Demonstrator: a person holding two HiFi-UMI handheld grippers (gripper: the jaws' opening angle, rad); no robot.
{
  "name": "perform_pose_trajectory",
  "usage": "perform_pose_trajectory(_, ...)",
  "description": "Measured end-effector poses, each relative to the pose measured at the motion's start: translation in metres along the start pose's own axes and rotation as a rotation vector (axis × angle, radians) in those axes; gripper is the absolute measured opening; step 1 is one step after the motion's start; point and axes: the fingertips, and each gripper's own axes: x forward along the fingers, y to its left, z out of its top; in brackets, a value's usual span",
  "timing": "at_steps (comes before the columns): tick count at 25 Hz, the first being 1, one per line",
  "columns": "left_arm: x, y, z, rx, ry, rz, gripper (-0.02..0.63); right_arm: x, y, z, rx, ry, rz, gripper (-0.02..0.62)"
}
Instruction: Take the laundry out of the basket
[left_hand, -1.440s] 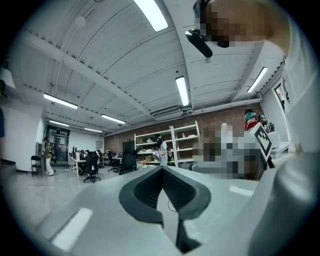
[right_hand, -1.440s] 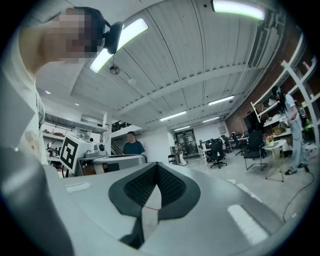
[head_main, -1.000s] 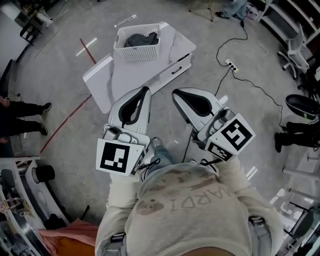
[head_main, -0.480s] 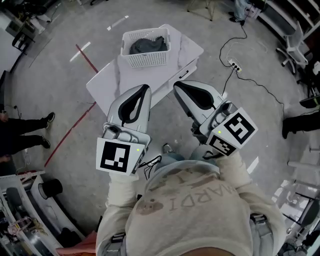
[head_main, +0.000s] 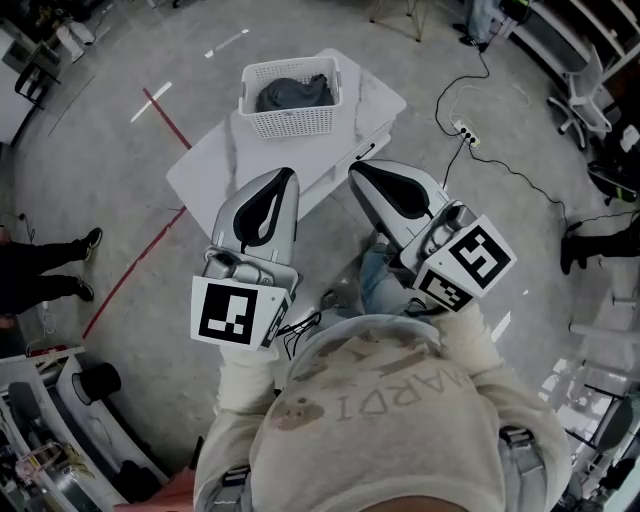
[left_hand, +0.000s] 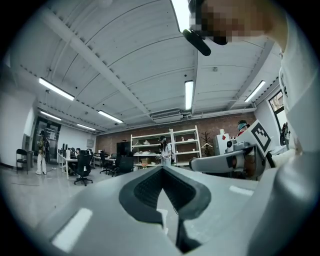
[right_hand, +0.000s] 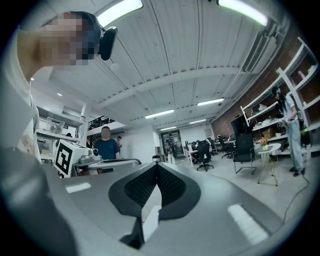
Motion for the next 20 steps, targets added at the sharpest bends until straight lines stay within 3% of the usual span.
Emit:
perform_pose_trajectory(11,0.068,0.04,-0.008,-0.012,0.016,0.074,0.002,0.047,-0.073,0.007,0.015,-0.003,0.067,0.028)
perform_pose_trajectory(20,0.17,0.062,-0.007,-0.014,0.01,0.138,0.002,0.083,-0.175,0.029,0.011,-0.003,0.138,0.028)
